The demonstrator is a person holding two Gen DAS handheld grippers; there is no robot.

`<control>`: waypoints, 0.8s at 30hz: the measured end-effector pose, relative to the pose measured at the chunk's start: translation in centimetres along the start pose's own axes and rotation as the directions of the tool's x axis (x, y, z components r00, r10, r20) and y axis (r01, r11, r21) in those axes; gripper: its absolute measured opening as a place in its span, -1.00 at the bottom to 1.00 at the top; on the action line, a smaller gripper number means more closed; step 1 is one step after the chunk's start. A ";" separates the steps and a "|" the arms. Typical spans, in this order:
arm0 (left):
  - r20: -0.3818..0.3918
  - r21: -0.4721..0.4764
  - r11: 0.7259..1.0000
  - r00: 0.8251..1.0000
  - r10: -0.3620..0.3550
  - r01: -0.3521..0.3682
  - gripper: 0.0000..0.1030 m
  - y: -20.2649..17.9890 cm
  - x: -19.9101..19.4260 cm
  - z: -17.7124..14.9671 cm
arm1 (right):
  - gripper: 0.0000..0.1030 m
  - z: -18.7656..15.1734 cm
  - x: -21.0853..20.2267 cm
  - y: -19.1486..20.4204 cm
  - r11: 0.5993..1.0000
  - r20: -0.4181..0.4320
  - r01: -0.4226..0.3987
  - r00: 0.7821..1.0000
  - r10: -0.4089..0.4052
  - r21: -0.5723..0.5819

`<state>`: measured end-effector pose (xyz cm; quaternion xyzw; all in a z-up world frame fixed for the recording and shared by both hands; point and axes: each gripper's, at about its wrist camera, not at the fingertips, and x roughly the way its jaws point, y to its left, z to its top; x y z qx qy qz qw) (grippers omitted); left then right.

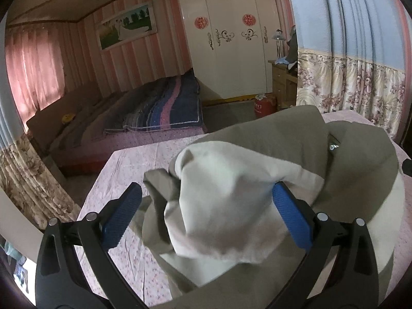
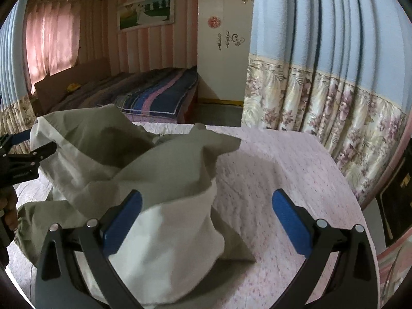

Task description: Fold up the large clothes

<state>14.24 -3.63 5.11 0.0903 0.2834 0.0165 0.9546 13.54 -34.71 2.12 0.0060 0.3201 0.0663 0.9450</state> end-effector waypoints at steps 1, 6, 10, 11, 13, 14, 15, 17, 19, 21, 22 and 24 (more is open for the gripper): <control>-0.005 0.002 1.000 1.000 -0.001 0.001 0.94 0.0 0.4 0.1 | 0.96 0.1 0.5 0.1 1.000 -0.006 -0.003 1.000 0.003 -0.001; -0.051 0.028 0.999 0.999 -0.017 0.019 0.94 -0.5 3.3 0.4 | 0.96 0.2 3.4 0.5 0.999 -0.061 -0.028 0.998 0.029 0.016; -0.082 -0.005 0.998 0.995 -0.062 0.062 0.94 -0.4 4.9 0.1 | 0.96 0.0 4.9 0.7 0.996 -0.079 -0.077 0.994 0.080 0.042; -0.091 -0.007 0.998 0.994 -0.067 0.067 0.94 -0.5 5.3 0.0 | 0.96 -0.1 5.1 0.7 0.996 -0.083 -0.082 0.993 0.085 0.044; -0.105 -0.008 0.997 0.991 -0.080 0.079 0.94 -0.8 6.0 0.0 | 0.95 -0.2 5.7 0.9 0.995 -0.090 -0.096 0.991 0.099 0.042; -0.120 -0.008 0.996 0.989 -0.086 0.085 0.94 -0.9 6.4 -0.2 | 0.94 -0.2 5.8 1.0 0.995 -0.089 -0.096 0.991 0.099 0.037; -0.129 -0.006 0.996 0.987 -0.091 0.091 0.94 -1.1 6.8 -0.3 | 0.77 -0.3 5.9 1.2 0.995 -0.087 -0.095 0.991 0.097 0.027; -0.147 0.005 0.995 0.984 -0.100 0.102 0.94 -1.5 7.4 -0.6 | 0.32 -0.4 6.3 1.5 0.994 -0.101 -0.105 0.989 0.106 0.018; -0.169 0.018 0.993 0.979 -0.111 0.116 0.94 -2.0 8.1 -0.9 | -0.20 -0.6 6.2 1.7 0.990 -0.101 -0.135 0.985 0.137 0.028; -0.176 0.030 0.992 0.977 -0.118 0.125 0.94 -2.5 8.5 -1.0 | -0.42 -0.6 6.0 1.8 0.990 -0.091 -0.142 0.985 0.144 0.021; -0.180 0.029 0.991 0.976 -0.125 0.133 0.94 -2.4 8.6 -1.2 | -0.52 -0.5 5.9 1.8 0.989 -0.085 -0.146 0.985 0.147 0.019; -0.168 0.041 0.988 0.976 -0.138 0.147 0.83 -2.6 8.6 -1.3 | -0.62 -0.4 5.6 1.5 0.988 -0.074 -0.153 0.985 0.154 0.019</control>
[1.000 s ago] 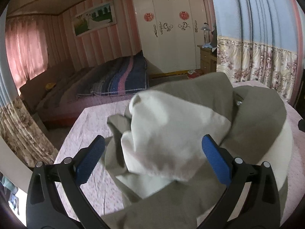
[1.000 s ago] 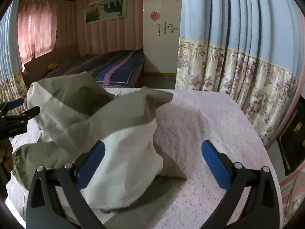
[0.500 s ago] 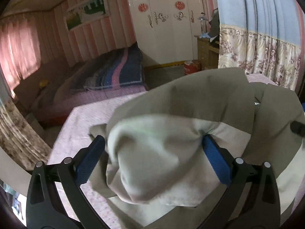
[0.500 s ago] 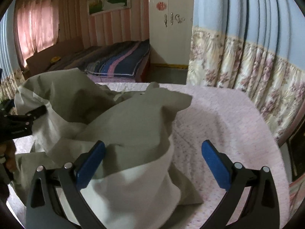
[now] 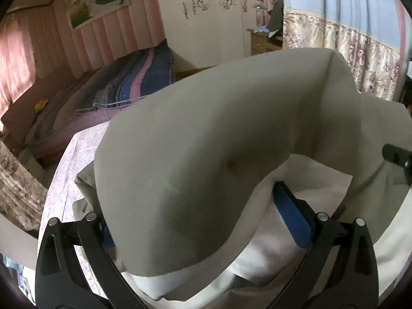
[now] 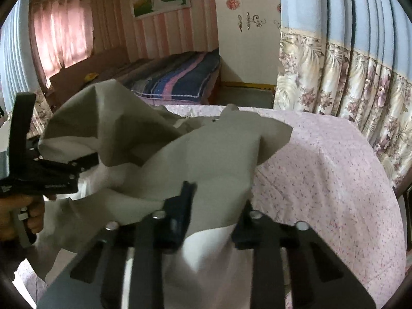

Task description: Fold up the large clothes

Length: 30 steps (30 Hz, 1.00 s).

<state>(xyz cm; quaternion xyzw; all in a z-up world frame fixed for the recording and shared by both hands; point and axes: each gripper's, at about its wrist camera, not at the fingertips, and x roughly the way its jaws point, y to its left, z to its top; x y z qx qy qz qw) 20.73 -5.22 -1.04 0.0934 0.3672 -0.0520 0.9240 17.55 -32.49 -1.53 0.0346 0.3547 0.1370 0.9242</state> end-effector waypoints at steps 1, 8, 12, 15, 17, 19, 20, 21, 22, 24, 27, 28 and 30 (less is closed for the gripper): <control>0.004 0.016 1.000 1.000 0.003 -0.003 0.71 0.0 -0.1 0.0 | -0.68 0.1 -0.1 -0.2 1.000 0.003 -0.001 1.000 0.001 -0.002; 0.026 -0.009 0.998 0.998 -0.063 0.064 -0.46 2.5 -1.7 1.8 | -0.85 2.8 -1.7 -3.3 0.994 0.073 0.103 0.992 -0.100 -0.032; 0.067 -0.024 0.998 0.997 -0.050 0.052 -0.67 4.0 -2.9 3.4 | -0.89 5.9 -2.1 -6.1 0.979 0.114 0.196 0.975 -0.189 -0.061; 0.103 -0.030 0.999 0.994 -0.027 0.031 -0.69 5.2 -4.0 5.3 | -0.91 8.6 -1.7 -7.5 0.964 0.135 0.246 0.963 -0.231 -0.104; 0.123 -0.025 1.000 0.992 -0.005 0.008 -0.73 5.6 -4.4 6.5 | -0.91 10.5 -1.5 -8.0 0.954 0.154 0.266 0.957 -0.245 -0.141; 0.148 -0.025 1.000 0.989 0.019 -0.015 -0.80 6.2 -5.1 7.9 | -0.91 12.6 -1.6 -7.9 0.939 0.195 0.297 0.945 -0.263 -0.172; 0.177 -0.036 0.999 0.983 0.043 -0.037 -0.82 6.8 -5.8 8.7 | -0.91 13.6 -1.9 -7.8 0.931 0.224 0.317 0.935 -0.274 -0.182; 0.195 -0.041 0.998 0.979 0.056 -0.049 -0.82 7.3 -6.5 9.4 | -0.91 14.7 -2.3 -7.5 0.919 0.267 0.341 0.921 -0.284 -0.198; 0.213 -0.048 0.997 0.975 0.063 -0.054 -0.82 7.9 -7.1 10.3 | -0.91 15.4 -2.6 -7.0 0.904 0.312 0.368 0.904 -0.292 -0.220; 0.242 -0.066 0.995 0.967 0.085 -0.071 -0.82 8.8 -7.5 11.5 | -0.91 16.6 -3.0 -5.9 0.859 0.408 0.437 0.859 -0.309 -0.269; 0.251 -0.096 0.988 0.957 0.142 -0.121 -0.81 10.1 -6.4 12.3 | -0.90 17.9 -0.7 -6.1 0.843 0.389 0.459 0.857 -0.337 -0.280; 0.224 -0.100 0.987 0.963 0.149 -0.129 -0.77 10.4 -5.4 12.5 | -0.88 18.2 0.7 -6.6 0.853 0.342 0.438 0.877 -0.337 -0.283; 0.153 -0.118 0.984 0.977 0.150 -0.133 -0.44 11.3 -2.1 12.3 | -0.79 17.8 4.2 -8.0 0.874 0.228 0.401 0.910 -0.346 -0.273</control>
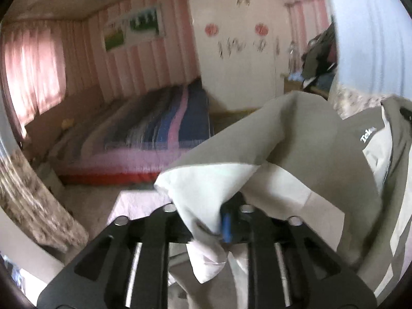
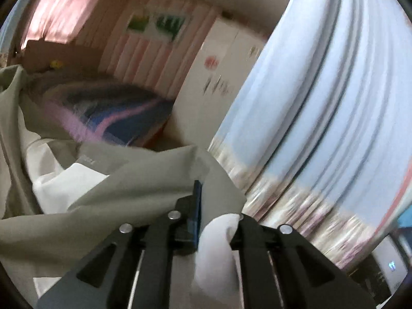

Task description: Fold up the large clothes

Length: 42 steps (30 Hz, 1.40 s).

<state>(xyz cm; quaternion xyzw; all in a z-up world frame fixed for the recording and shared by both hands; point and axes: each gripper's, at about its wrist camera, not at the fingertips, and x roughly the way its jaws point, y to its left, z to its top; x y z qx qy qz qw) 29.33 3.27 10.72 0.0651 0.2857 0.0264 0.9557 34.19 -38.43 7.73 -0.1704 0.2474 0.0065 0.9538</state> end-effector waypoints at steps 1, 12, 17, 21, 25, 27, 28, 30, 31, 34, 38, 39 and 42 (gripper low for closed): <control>-0.032 0.002 1.000 0.999 0.014 -0.014 -0.33 0.1 1.5 -0.6 | -0.77 -0.8 1.6 0.3 1.000 -0.063 0.000 0.998 0.000 0.005; -0.118 0.003 0.999 0.992 0.045 -0.045 0.94 3.6 1.2 -9.2 | 0.92 -11.6 -4.8 0.1 0.995 -0.117 0.019 0.993 -0.008 0.099; -0.127 0.028 0.999 0.991 0.035 -0.031 0.94 3.9 -0.9 -14.3 | 0.92 -17.1 -11.2 2.2 0.964 -0.169 -0.070 0.979 0.116 0.255; -0.166 0.047 0.999 0.986 -0.009 0.017 0.94 2.8 -1.2 -18.2 | 0.92 -21.7 -13.4 5.3 0.913 -0.205 -0.147 0.949 0.239 0.380; -0.185 0.021 0.998 0.981 -0.052 0.057 0.94 1.7 -1.0 -20.0 | 0.92 -23.9 -15.7 9.2 0.903 -0.225 -0.180 0.932 0.283 0.390; -0.185 0.022 0.998 0.981 -0.055 0.060 0.94 1.2 -0.7 -20.3 | 0.92 -24.7 -15.9 10.4 0.897 -0.243 -0.176 0.925 0.291 0.405; -0.188 0.026 0.998 0.981 -0.057 0.063 0.94 0.8 -0.3 -20.3 | 0.92 -25.3 -15.7 10.6 0.890 -0.254 -0.179 0.918 0.304 0.418; -0.203 0.029 0.998 0.978 -0.052 0.059 0.94 0.4 0.5 -20.4 | 0.92 -25.8 -15.3 11.2 0.884 -0.280 -0.174 0.907 0.315 0.433; -0.205 0.027 0.998 0.977 -0.054 0.061 0.94 0.2 0.9 -20.3 | 0.92 -26.0 -15.2 11.5 0.882 -0.286 -0.176 0.903 0.322 0.437; -0.229 0.012 0.997 0.971 -0.068 0.073 0.93 -0.4 2.2 -20.3 | 0.56 -26.3 -15.2 12.3 0.868 -0.267 -0.223 0.892 0.366 0.443; -0.250 0.019 0.995 0.964 -0.091 0.099 0.24 -1.4 3.1 -20.6 | -0.68 -25.9 -15.5 13.1 0.894 -0.259 -0.212 0.908 0.330 0.395; -0.246 0.021 0.995 0.965 -0.091 0.099 -0.13 -1.4 3.0 -20.5 | -0.81 -25.8 -15.5 12.8 0.891 -0.246 -0.221 0.909 0.335 0.396; -0.237 -0.008 0.992 0.964 -0.122 0.123 -0.61 -0.8 2.2 -20.2 | -0.94 -25.5 -15.8 12.4 0.894 -0.222 -0.232 0.917 0.333 0.384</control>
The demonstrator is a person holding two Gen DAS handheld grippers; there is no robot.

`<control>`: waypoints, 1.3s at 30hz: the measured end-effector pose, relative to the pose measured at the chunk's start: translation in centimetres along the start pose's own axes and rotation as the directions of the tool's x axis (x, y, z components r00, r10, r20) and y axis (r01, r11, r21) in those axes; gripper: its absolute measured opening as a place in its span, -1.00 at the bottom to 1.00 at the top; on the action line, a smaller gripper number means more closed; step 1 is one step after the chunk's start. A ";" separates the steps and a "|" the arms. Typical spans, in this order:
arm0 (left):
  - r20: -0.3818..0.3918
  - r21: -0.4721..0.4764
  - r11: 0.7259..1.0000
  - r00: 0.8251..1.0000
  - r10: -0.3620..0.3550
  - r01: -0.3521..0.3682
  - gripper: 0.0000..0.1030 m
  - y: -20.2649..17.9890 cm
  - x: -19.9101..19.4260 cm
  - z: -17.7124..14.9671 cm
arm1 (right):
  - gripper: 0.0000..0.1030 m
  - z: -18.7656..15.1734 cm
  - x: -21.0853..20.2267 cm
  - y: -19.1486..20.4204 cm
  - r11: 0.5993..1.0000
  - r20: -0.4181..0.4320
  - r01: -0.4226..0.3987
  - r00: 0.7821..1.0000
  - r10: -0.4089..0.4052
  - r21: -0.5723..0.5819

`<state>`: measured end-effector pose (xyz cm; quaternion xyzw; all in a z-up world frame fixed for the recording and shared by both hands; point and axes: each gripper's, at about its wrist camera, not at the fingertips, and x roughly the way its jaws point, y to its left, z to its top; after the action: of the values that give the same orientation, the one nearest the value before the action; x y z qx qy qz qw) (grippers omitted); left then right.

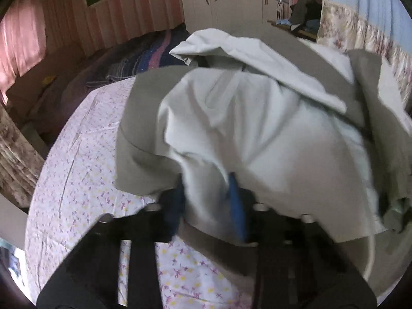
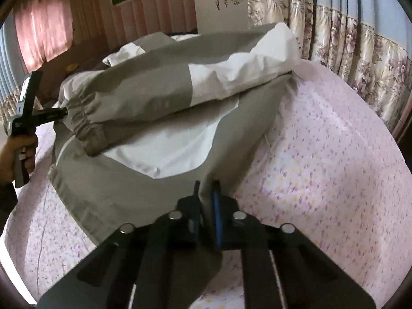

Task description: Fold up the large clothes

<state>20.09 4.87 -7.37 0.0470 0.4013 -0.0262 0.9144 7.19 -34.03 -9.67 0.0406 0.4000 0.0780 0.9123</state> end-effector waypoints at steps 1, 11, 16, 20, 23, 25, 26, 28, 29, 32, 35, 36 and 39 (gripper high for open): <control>0.002 -0.001 1.000 1.000 -0.014 0.014 -0.65 0.0 -0.5 -0.1 | -0.96 0.1 -0.2 0.0 1.000 0.011 0.006 1.000 -0.006 -0.008; 0.019 -0.012 0.994 0.994 -0.112 0.112 -0.97 -2.6 -9.0 -3.4 | -0.97 4.2 -3.7 -4.7 0.988 0.157 0.148 0.978 -0.141 -0.037; 0.038 -0.014 0.979 0.979 -0.202 0.203 -0.99 -5.4 -13.8 -5.7 | -0.98 5.6 -5.8 -8.3 0.976 0.196 0.216 0.957 -0.212 -0.001; 0.043 -0.017 0.956 0.955 -0.293 0.294 -0.99 -8.1 -17.7 -6.9 | -0.97 5.4 -6.6 -10.5 0.964 0.174 0.265 0.949 -0.263 0.013; 0.008 -0.030 0.961 0.961 -0.275 0.275 -0.78 -8.7 -17.9 -7.8 | -0.76 4.1 -6.8 -12.2 0.972 0.131 0.232 0.963 -0.236 0.046; -0.007 -0.037 0.975 0.976 -0.219 0.219 -0.38 -8.1 -17.6 -8.3 | 0.00 3.1 -7.3 -12.9 0.970 0.115 0.233 0.964 -0.239 0.064; -0.006 -0.046 0.980 0.981 -0.193 0.192 0.28 -7.5 -17.6 -8.5 | 0.11 2.6 -7.9 -13.0 0.971 0.118 0.229 0.964 -0.237 0.073; 0.020 -0.063 0.987 0.989 -0.148 0.149 0.93 -6.5 -18.3 -9.1 | 0.13 2.0 -8.6 -13.4 0.973 0.122 0.214 0.967 -0.224 0.091; 0.029 -0.073 0.990 0.992 -0.122 0.124 0.93 -5.8 -18.5 -9.4 | 0.14 1.7 -8.8 -13.5 0.974 0.121 0.205 0.969 -0.215 0.092; -0.037 -0.058 0.998 0.999 -0.028 0.025 0.93 -4.1 -16.7 -10.4 | 0.28 0.6 -8.5 -13.6 0.976 0.096 0.191 0.975 -0.200 0.101; -0.110 -0.061 0.998 0.994 0.009 -0.016 0.93 -2.4 -14.0 -11.8 | 0.28 -0.5 -7.0 -14.1 0.979 0.052 0.157 0.985 -0.165 0.128; -0.132 -0.058 0.998 0.991 0.009 -0.017 0.93 -2.3 -13.1 -12.0 | 0.28 -0.7 -6.6 -14.1 0.980 0.044 0.148 0.987 -0.155 0.131; -0.138 -0.057 0.998 0.989 -0.047 0.040 0.93 -2.6 -11.3 -12.5 | 0.28 -1.1 -5.7 -13.9 0.983 0.027 0.130 0.991 -0.134 0.128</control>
<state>3.10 3.76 -7.62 0.0151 0.4657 -0.0318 0.8842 4.14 -48.66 -8.18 0.0728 0.3895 -0.0087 0.9181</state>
